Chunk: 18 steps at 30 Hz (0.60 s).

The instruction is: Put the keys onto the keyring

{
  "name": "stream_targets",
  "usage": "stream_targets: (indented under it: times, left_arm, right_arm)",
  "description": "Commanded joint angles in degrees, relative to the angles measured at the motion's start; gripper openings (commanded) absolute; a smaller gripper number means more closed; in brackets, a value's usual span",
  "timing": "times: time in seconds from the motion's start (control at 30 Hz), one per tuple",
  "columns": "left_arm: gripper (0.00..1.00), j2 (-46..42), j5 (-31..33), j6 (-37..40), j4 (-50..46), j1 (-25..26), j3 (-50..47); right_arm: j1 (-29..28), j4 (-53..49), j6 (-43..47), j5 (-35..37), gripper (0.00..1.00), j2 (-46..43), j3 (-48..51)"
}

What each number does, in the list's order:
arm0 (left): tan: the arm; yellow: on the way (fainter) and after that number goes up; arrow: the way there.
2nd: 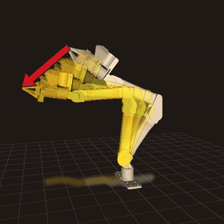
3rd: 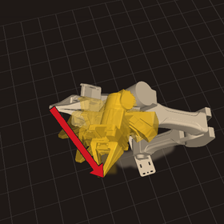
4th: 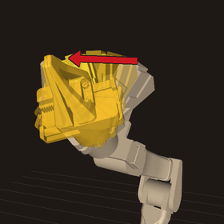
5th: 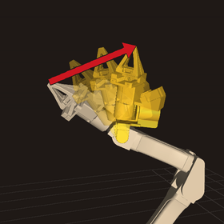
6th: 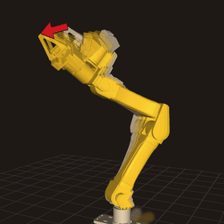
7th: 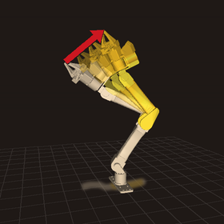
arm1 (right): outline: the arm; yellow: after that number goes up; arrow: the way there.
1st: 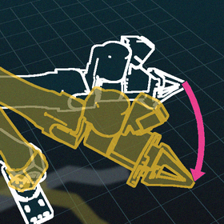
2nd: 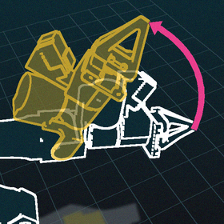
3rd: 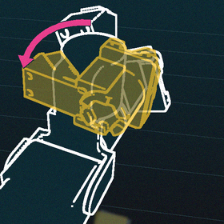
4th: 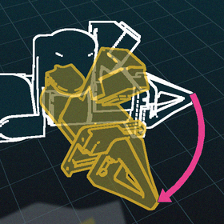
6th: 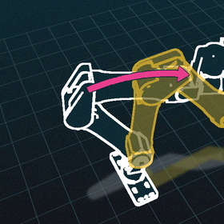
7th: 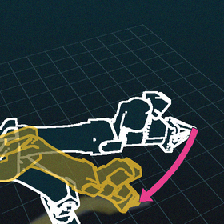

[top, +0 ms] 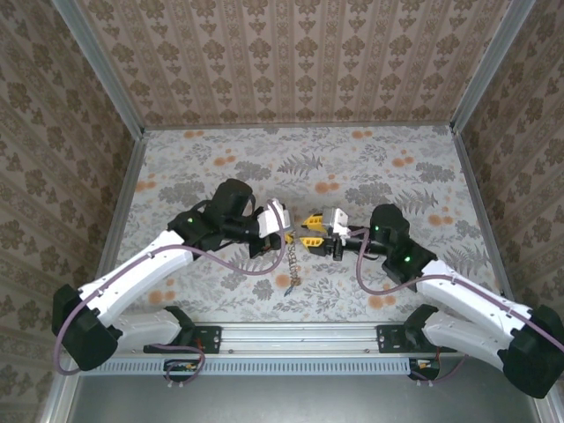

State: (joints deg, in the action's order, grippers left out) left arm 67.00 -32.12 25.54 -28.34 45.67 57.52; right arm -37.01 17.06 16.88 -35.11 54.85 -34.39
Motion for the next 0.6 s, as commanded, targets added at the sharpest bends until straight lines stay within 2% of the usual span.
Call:
stream_targets:
  times: [0.0,0.27,0.37,0.47,0.57]
  left_arm:
    - [0.0,1.03,0.29,3.4,-4.93,0.43,4.0]
    - [0.0,2.91,1.26,4.85,-6.64,1.62,5.9]
    - [0.0,3.3,1.27,5.2,-6.92,1.96,6.2]
    - [0.0,3.74,1.08,5.66,-7.62,2.24,6.47]
    - [0.0,4.35,1.03,6.22,-8.68,2.48,6.99]
  right_arm:
    - [-0.28,-20.35,12.33,-1.99,0.39,0.82,-5.04]
    - [-1.91,-21.15,8.74,-0.67,0.38,6.73,-8.85]
    - [-1.9,-19.15,6.56,-0.63,0.34,8.11,-8.78]
    - [-1.9,-17.37,5.03,-1.4,0.25,9.03,-8.76]
    - [-1.87,-16.29,4.31,-1.79,0.24,9.23,-8.67]
